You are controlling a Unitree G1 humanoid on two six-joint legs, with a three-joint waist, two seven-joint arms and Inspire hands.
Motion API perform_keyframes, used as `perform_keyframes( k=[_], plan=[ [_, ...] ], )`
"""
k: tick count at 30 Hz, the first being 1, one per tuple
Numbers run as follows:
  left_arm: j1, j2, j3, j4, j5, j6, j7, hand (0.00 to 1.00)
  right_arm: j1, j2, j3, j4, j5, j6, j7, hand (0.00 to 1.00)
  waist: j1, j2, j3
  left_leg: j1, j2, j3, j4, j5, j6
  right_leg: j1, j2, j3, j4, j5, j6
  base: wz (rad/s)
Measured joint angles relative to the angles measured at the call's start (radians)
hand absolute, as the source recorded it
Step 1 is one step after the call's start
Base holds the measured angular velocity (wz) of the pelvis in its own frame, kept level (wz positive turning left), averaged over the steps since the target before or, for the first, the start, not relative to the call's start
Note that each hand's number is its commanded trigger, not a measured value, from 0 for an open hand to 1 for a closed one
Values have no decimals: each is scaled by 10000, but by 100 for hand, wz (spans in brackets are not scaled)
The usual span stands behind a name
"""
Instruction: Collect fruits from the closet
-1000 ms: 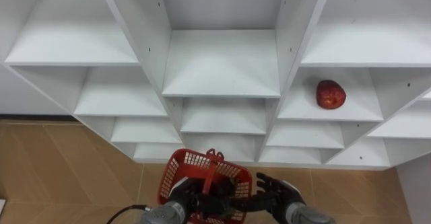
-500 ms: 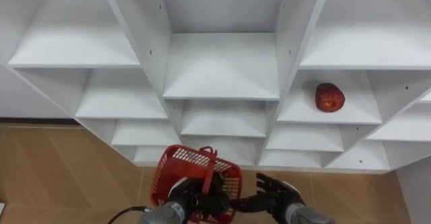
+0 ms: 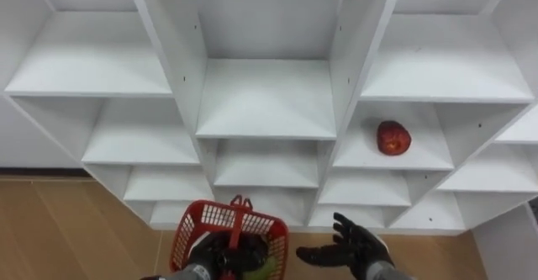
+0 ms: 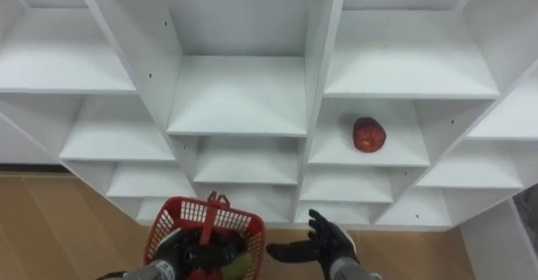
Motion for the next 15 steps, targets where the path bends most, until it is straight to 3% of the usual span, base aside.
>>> perform_keyframes(
  k=[4, 8, 15],
  plan=[
    [381, 12, 346, -592, -917, -76, 528, 100, 588, -30, -339, -747, -327, 0, -500, 0, -8, -26, 3, 185, -1, 25, -160, -3, 1, 22, 42, 165, 187, 13, 6, -10],
    [485, -31, 742, -632, -1013, -270, 687, 100, 786, -17, -618, -1412, -1359, -9, -835, 0, -59, -70, 60, 356, 9, 18, -185, -30, -8, 144, 79, 277, 186, 11, 1, -10],
    [537, -203, 1169, -633, -1060, -278, 915, 100, 1355, -26, -1037, -2991, -2247, -2, -1776, 0, -27, -124, 98, 462, 34, 7, -183, -83, -21, 193, 117, 290, 188, 11, -6, -1]
  ],
)
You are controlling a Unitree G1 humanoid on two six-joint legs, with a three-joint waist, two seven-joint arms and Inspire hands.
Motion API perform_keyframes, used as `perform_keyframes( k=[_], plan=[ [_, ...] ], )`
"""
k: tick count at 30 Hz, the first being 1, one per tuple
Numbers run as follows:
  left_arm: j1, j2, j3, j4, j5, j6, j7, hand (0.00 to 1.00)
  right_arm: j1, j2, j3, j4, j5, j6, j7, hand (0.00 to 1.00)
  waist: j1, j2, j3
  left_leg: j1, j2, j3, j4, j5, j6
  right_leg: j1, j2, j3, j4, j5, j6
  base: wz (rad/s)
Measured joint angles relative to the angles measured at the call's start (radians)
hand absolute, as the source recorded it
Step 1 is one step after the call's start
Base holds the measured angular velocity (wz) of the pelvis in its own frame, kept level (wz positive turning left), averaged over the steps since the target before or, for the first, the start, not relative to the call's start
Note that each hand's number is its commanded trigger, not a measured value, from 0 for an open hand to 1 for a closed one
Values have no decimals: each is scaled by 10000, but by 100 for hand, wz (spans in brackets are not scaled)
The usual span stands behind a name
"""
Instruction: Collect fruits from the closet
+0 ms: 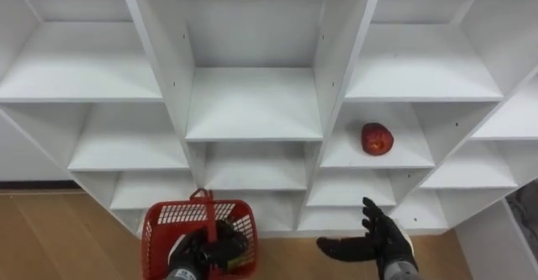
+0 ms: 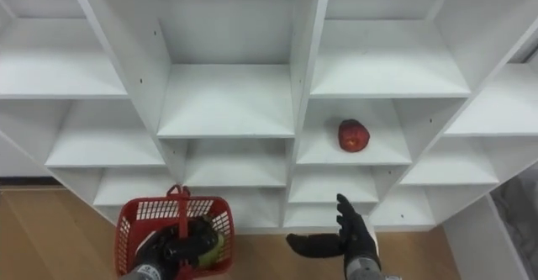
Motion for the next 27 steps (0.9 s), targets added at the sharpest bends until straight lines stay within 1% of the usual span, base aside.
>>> perform_keyframes(
  k=[3, 5, 8, 10, 14, 16, 19, 24, 27],
  plan=[
    [51, -13, 248, -1, 0, 4, 141, 100, 152, -45, -178, -545, 33, 0, -479, 0, 23, -26, 0, 105, 34, -15, 0, -49, -27, 169, 34, 0, -30, -9, -13, -1],
    [63, -17, 525, -2, -15, -2, 144, 100, 145, -54, -389, -696, 35, -5, -750, 0, 31, -93, 30, 241, 57, -25, 0, -82, -49, 291, 61, 1, -38, -50, -40, 0],
    [108, -6, 783, -2, -14, -23, 144, 100, 139, -70, -618, -700, 13, -17, -1044, 0, 10, -193, 15, 376, 88, -45, 0, -130, -83, 387, 88, -6, -35, -136, -53, 0],
    [147, -4, 869, -1, -13, -43, 140, 100, 140, -74, -770, -709, 26, -17, -1153, 0, 1, -220, -6, 424, 95, -65, 0, -156, -97, 492, 97, -15, -32, -174, -52, 0],
    [371, 59, 913, -62, -9, -70, 137, 100, 147, -180, -874, -988, 63, -17, -1441, 0, 22, -226, -8, 555, 97, -69, 0, -176, -105, 600, 100, 6, -58, -192, -45, -3],
    [512, 54, 981, -315, 18, -61, 137, 100, 145, -262, -879, -1232, 56, -17, -1494, 0, 37, -234, -11, 560, 97, -71, 0, -186, -103, 612, 99, 3, -53, -195, -43, 0],
    [759, 26, 1247, -699, 32, -62, 108, 100, 89, -293, -970, -1560, 48, -17, -1577, 0, 46, -300, -33, 602, 97, -73, 0, -185, -103, 654, 97, -6, -49, -196, -42, 0],
    [948, 90, 1329, -779, 80, -57, 107, 100, -30, -309, -1090, -1585, -5, -17, -1642, 0, 80, -417, -7, 706, 95, -95, -1, -190, -99, 717, 89, -32, -48, -211, -36, 0],
    [1024, 167, 1326, -779, 240, -33, 103, 100, -33, -338, -1099, -1583, -19, 9, -1658, 0, 87, -504, 39, 698, 93, -227, -1, -193, -98, 740, 87, -103, -34, -210, -37, 7]
  ],
)
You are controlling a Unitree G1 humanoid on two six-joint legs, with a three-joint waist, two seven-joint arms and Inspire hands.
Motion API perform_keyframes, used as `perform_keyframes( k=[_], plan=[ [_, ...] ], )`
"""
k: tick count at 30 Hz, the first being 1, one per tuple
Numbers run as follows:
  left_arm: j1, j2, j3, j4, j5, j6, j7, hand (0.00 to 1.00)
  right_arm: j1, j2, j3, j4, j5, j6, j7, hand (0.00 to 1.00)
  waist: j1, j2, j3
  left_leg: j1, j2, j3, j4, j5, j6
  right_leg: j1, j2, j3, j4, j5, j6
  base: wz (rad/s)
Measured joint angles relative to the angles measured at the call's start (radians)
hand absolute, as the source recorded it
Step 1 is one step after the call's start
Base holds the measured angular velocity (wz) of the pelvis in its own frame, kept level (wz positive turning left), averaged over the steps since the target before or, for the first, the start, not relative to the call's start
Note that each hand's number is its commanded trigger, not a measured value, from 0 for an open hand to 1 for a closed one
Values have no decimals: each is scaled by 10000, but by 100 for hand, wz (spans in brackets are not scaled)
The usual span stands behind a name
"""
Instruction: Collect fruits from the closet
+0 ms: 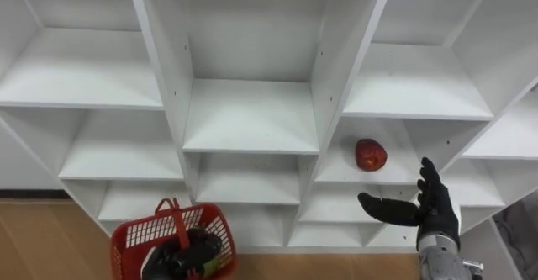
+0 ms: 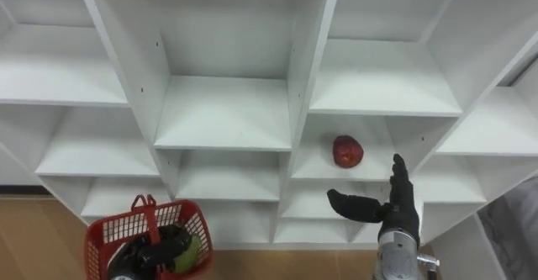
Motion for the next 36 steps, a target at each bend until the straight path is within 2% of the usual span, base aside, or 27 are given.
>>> perform_keyframes(
  k=[5, 9, 14, 16, 21, 24, 27, 29, 31, 36],
  plan=[
    [133, 139, 33, 0, 58, 141, -11, 100, -21, -365, -145, 93, 61, 17, 92, 0, 17, -46, -15, -42, -4, -161, 10, 0, -1, 85, -12, -108, -11, -5, -11, 7],
    [132, 204, 131, -19, 347, 145, -35, 100, -351, -425, -317, 351, 68, 23, 150, 0, 1, -65, -34, -255, -3, -243, 101, 0, -1, -48, -27, -177, 9, -11, -21, 7],
    [-19, 371, 150, -19, 599, 150, -225, 100, -1329, -608, -302, 1659, 256, 65, 279, 0, -9, -114, -85, -911, -5, -382, 401, 2, -2, -497, -100, -439, 84, 6, -49, 12],
    [-137, 375, 160, -18, 645, 164, -237, 100, -1664, -627, -302, 1764, 253, 230, 338, 0, 23, -116, -84, -1219, -15, -390, 518, 6, 2, -807, -149, -493, 229, 1, -56, 10],
    [-460, 433, 180, 4, 735, 210, -251, 100, -2785, -886, -303, 3040, 482, 237, 350, 0, 252, -208, -80, -1796, -19, -456, 788, 10, 6, -1264, -181, -558, 362, 1, -67, 6],
    [-661, 489, 162, 13, 878, 219, -294, 100, -3321, -1001, -302, 3663, 427, 237, 353, 0, 261, -209, -76, -2271, -24, -606, 1001, 11, 6, -1569, -227, -800, 398, 16, -91, 21],
    [-799, 534, 182, 20, 1003, 362, -471, 100, -3916, -1160, -313, 4290, 428, 238, 282, 0, 446, -163, -45, -2836, -4, -664, 1292, 10, 6, -2033, -278, -897, 526, 41, -132, 8],
    [-1170, 521, 151, 426, 1266, 422, -662, 100, -4366, -1473, -310, 4725, 563, 237, 212, 0, 580, -52, 52, -3208, -13, -760, 1410, 24, 19, -2368, -378, -1048, 707, 52, -151, 16],
    [-1341, 526, 152, 843, 1506, 430, -702, 100, -4665, -1577, -276, 5063, 555, 229, 213, 0, 633, 9, 89, -3356, -13, -811, 1487, 24, 19, -2462, -390, -1116, 735, 50, -155, 7],
    [-1392, 555, -48, 1098, 1519, 420, -742, 100, -5015, -1901, -130, 5732, 544, 216, 192, 0, 864, 4, 100, -3893, -27, -838, 1716, 24, 19, -2961, -429, -1137, 920, 28, -196, 3]
  ],
)
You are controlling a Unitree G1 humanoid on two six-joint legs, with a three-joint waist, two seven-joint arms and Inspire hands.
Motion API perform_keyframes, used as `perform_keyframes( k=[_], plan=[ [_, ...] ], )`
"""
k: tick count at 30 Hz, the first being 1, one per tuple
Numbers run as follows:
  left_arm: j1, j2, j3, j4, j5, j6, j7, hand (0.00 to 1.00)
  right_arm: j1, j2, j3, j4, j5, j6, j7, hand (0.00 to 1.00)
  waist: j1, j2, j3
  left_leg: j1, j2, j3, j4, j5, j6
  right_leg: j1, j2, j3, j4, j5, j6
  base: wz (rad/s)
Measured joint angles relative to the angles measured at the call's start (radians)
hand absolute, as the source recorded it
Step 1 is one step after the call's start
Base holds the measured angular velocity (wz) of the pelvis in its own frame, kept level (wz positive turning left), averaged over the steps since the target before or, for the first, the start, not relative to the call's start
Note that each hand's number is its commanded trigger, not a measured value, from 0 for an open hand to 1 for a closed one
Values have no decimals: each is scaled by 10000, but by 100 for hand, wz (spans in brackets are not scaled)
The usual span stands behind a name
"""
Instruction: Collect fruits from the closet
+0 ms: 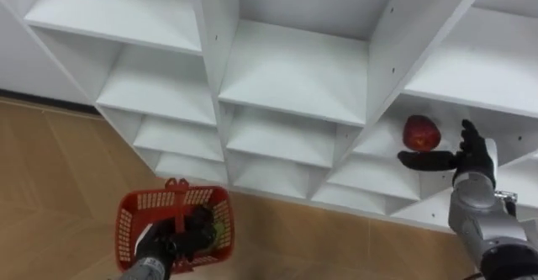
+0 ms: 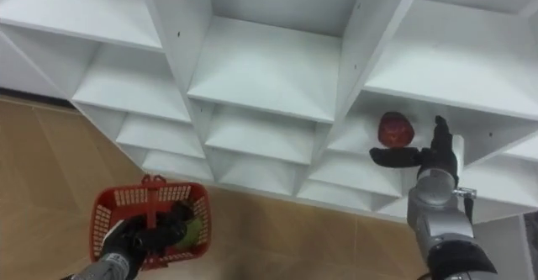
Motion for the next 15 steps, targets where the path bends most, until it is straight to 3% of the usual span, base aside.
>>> perform_keyframes(
  k=[5, 8, 15],
  plan=[
    [-68, -3, -76, 350, 17, -67, -185, 100, -435, -23, -1, 421, -79, -30, -197, 0, 34, 25, 48, -247, -11, -2, 114, 2, 4, -274, -35, 16, 145, -16, -23, 0],
    [-132, -1, -92, 394, 17, -84, -205, 100, -630, -82, -3, 424, -78, -215, -443, 0, 74, 55, 138, -512, -12, -4, 214, 15, 21, -514, -47, 27, 190, -12, -31, 0],
    [-433, -1, -228, 617, 410, -87, -202, 100, -1187, -110, -4, 728, -73, -245, -742, 0, 189, 72, 164, -1025, -98, 20, 239, 92, 67, -1188, -158, 97, 498, -17, -40, 0]
  ],
)
